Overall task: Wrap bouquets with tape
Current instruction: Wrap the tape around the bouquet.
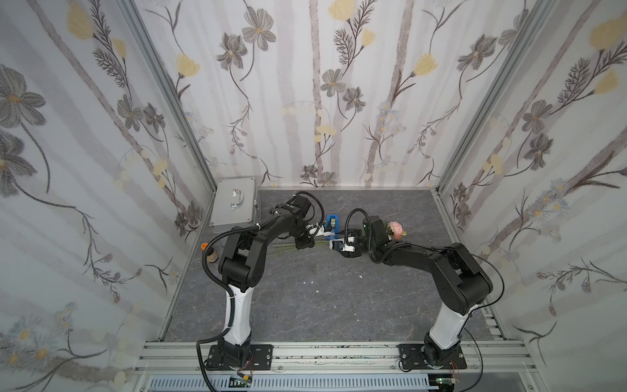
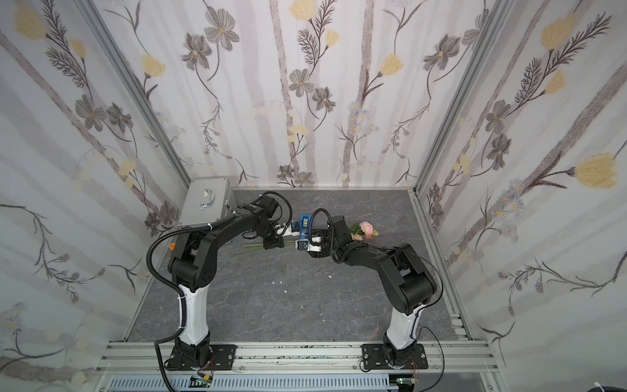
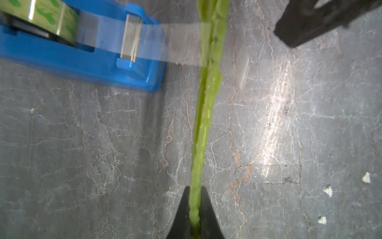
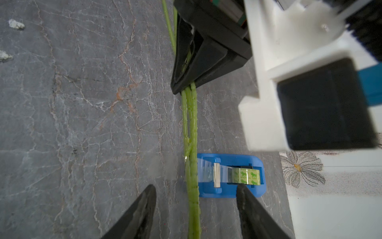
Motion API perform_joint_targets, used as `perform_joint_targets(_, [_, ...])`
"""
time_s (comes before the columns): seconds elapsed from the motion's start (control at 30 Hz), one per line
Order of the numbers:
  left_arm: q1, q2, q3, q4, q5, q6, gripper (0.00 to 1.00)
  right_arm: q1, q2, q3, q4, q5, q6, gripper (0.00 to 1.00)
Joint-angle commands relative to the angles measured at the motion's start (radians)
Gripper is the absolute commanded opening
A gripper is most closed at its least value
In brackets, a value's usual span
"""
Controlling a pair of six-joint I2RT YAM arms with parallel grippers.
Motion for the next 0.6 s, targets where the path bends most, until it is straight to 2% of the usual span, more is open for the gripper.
perform_joint_targets(0.0, [0.001,0.005,0.011,-0.009,0.024,0.006,0.00,0.001,0.022,0.031,-0.018,-0.032,-0.028,0.61])
perform_joint_targets(0.57, [0.001,0.004,0.012,-0.020,0.031,0.003,0.00,0.033,0.083,0.059,0.032,0.007,-0.041,0.44])
